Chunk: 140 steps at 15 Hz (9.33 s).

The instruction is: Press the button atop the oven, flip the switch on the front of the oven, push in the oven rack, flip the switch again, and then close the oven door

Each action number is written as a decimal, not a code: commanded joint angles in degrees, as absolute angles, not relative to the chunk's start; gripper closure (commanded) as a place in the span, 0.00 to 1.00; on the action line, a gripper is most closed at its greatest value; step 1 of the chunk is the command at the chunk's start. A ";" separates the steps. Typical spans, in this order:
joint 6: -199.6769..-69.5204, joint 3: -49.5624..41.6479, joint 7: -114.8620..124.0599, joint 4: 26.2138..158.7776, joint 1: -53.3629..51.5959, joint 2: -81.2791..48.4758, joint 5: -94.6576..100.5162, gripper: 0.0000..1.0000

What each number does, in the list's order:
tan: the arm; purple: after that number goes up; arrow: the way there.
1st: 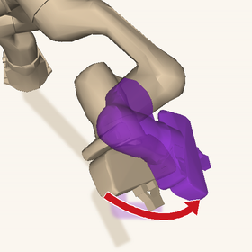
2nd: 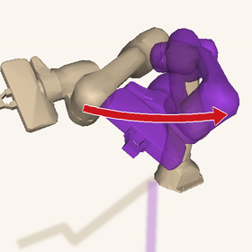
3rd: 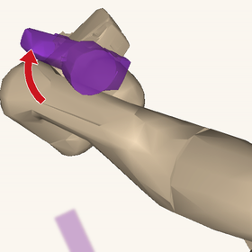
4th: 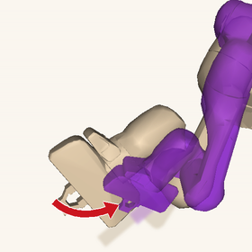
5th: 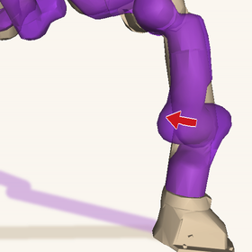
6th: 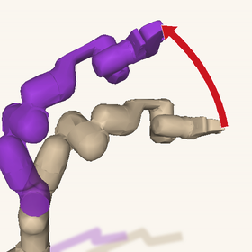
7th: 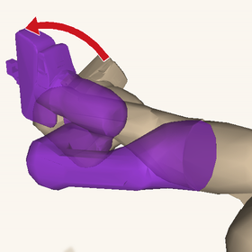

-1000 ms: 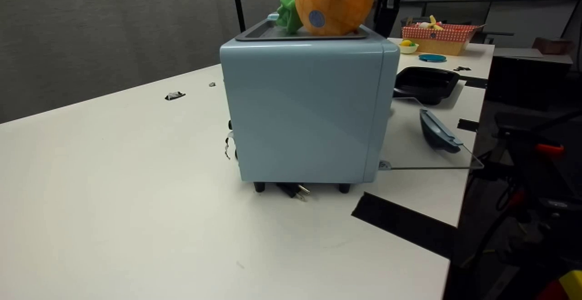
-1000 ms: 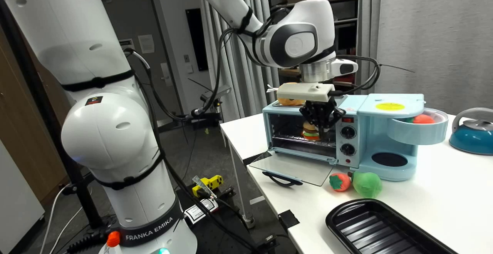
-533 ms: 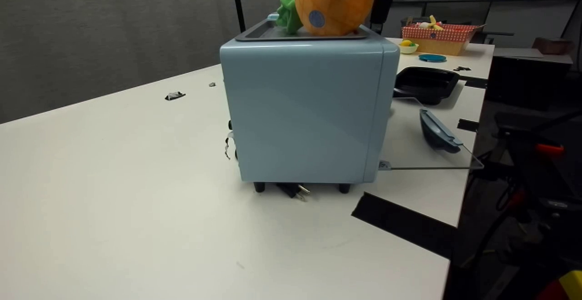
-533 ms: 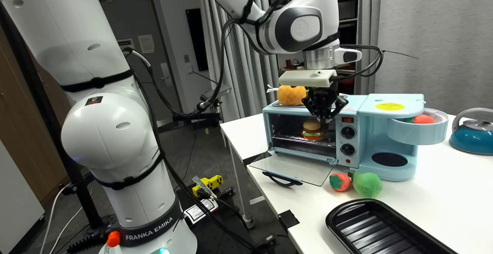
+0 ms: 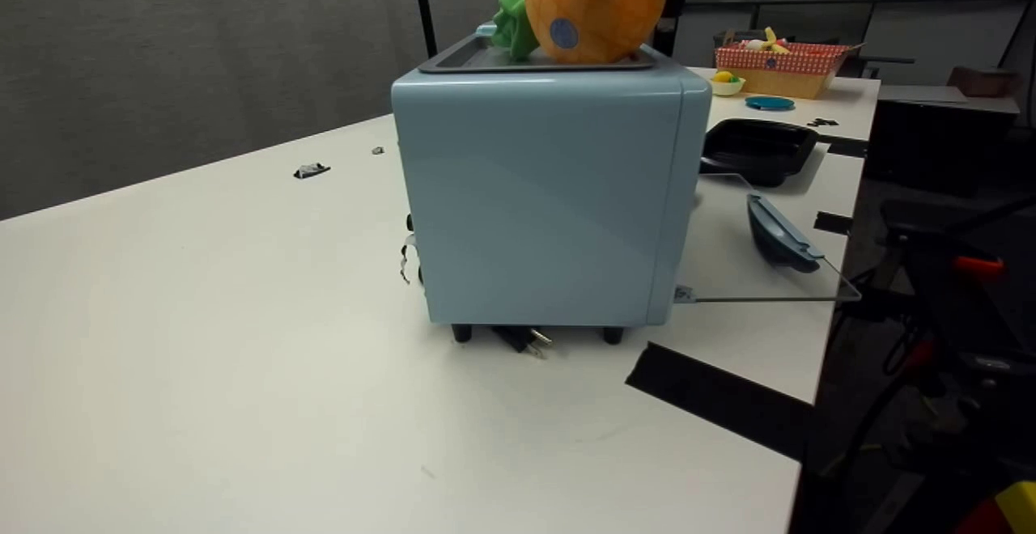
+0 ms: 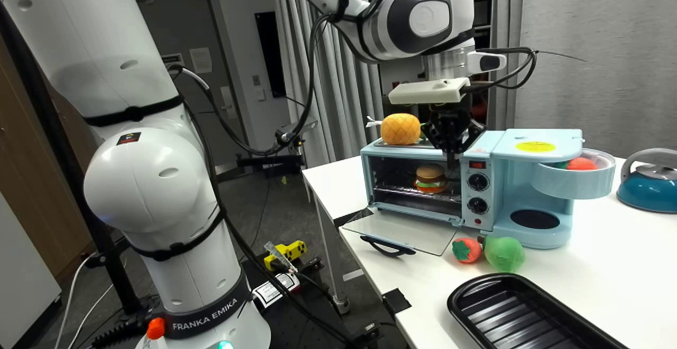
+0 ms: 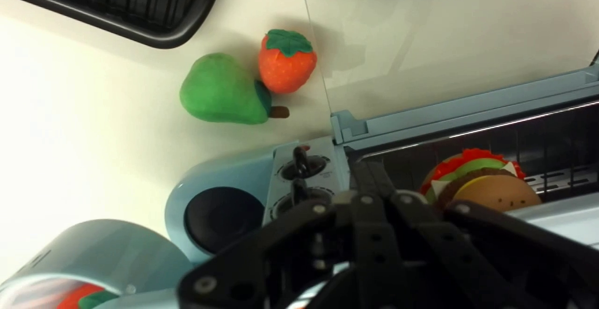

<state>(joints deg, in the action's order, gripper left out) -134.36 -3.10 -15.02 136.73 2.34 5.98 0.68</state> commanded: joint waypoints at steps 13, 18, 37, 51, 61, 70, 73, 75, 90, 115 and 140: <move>-132.31 -4.05 -10.44 131.41 3.37 1.63 3.72 1.00; -132.30 -4.05 -9.16 129.37 3.36 -0.09 4.24 1.00; -132.89 -4.26 -6.90 124.94 3.53 -3.52 4.13 1.00; -131.90 -4.66 -7.06 123.23 3.95 -4.75 4.47 1.00; -134.63 -4.36 -7.47 121.40 3.99 -6.11 2.52 1.00; -135.40 -4.38 -6.07 117.12 4.19 -9.01 2.20 1.00; -136.28 -4.35 -5.16 115.22 4.19 -10.66 2.20 1.00; -136.66 -4.32 -4.35 113.74 4.24 -12.06 1.67 1.00; -140.54 -4.01 2.13 97.95 4.79 -23.54 -1.14 1.00; -127.65 -4.21 -23.37 119.20 4.39 7.70 -15.87 0.45; -128.62 -9.05 -28.92 138.55 3.15 16.06 -10.66 0.00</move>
